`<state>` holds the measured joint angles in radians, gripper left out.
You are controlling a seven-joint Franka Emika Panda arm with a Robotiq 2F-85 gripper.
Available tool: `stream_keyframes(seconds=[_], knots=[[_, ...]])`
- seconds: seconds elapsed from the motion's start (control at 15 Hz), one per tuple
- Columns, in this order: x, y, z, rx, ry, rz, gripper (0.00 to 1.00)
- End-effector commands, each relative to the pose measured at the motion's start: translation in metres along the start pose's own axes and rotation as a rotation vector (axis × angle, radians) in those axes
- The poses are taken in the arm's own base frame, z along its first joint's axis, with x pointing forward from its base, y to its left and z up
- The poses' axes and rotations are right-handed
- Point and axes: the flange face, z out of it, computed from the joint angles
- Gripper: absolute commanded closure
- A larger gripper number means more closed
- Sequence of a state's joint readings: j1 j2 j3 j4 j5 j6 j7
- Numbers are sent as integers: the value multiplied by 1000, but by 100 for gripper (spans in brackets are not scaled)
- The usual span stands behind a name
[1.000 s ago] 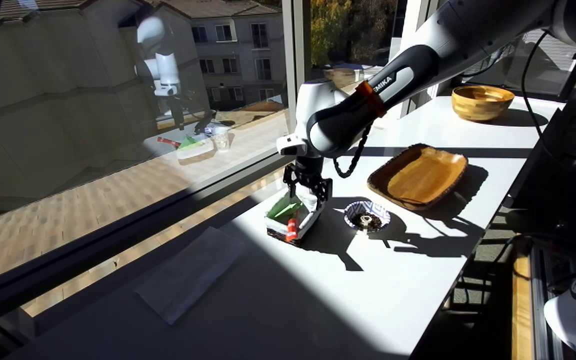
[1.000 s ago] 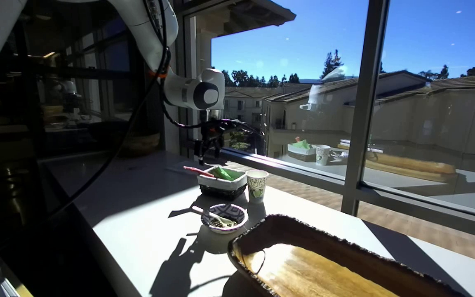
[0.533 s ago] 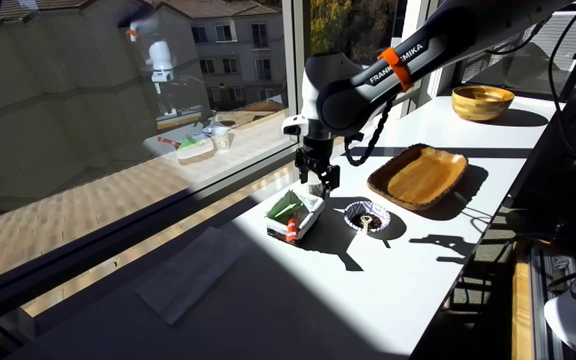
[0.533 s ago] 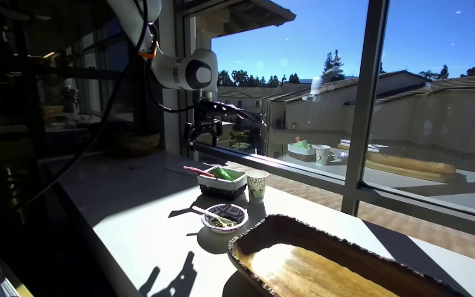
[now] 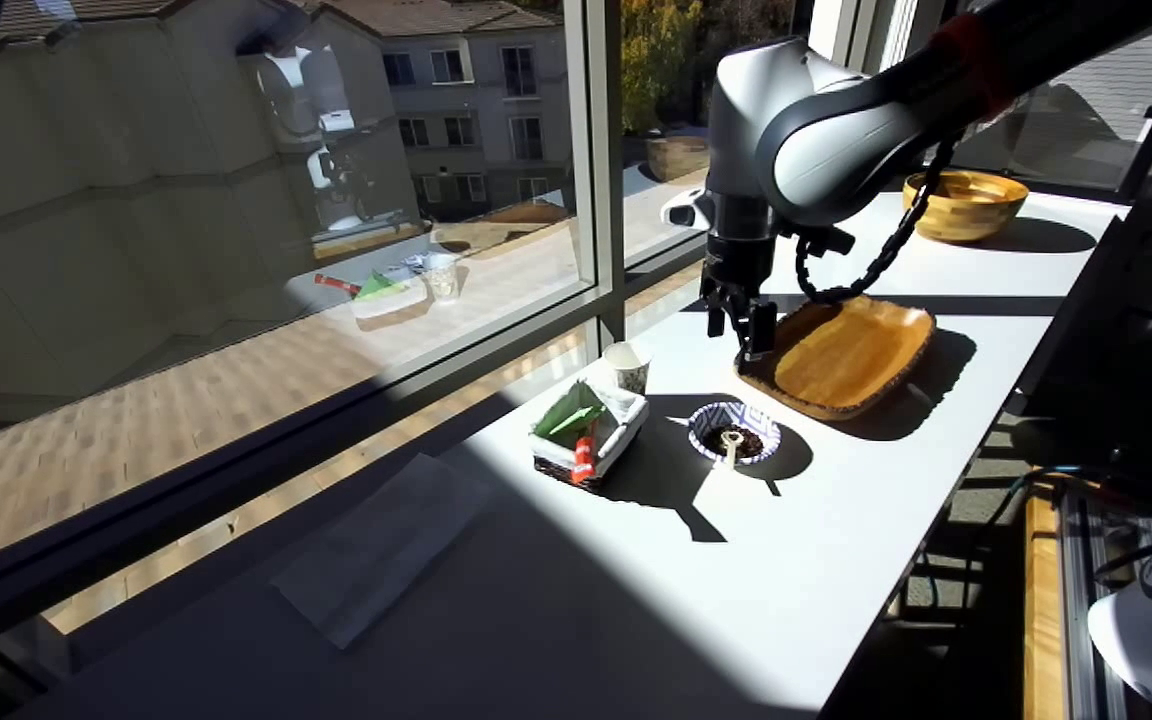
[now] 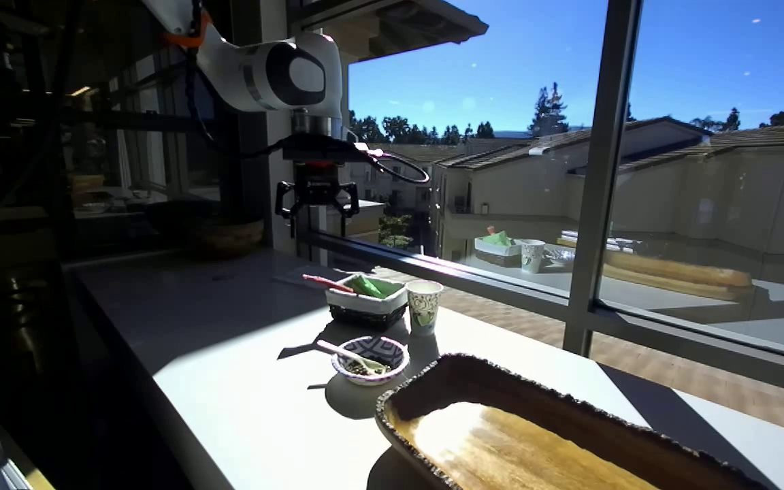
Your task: Remove the brown basket from the wooden tray and put it on the table
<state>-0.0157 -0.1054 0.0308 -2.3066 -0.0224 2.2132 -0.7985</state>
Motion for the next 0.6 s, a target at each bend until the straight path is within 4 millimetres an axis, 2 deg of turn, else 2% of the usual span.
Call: stream_keyframes(seconds=[0.0,0.2,0.27,0.4,0.53], knots=[[-65,-50,-4,-8,-46,198,0],[-108,-74,-9,-56,-78,353,0],[-77,-50,-4,-12,-60,270,0],[-97,-63,-8,-36,-62,322,0],[-103,-69,-11,-46,-54,337,0]])
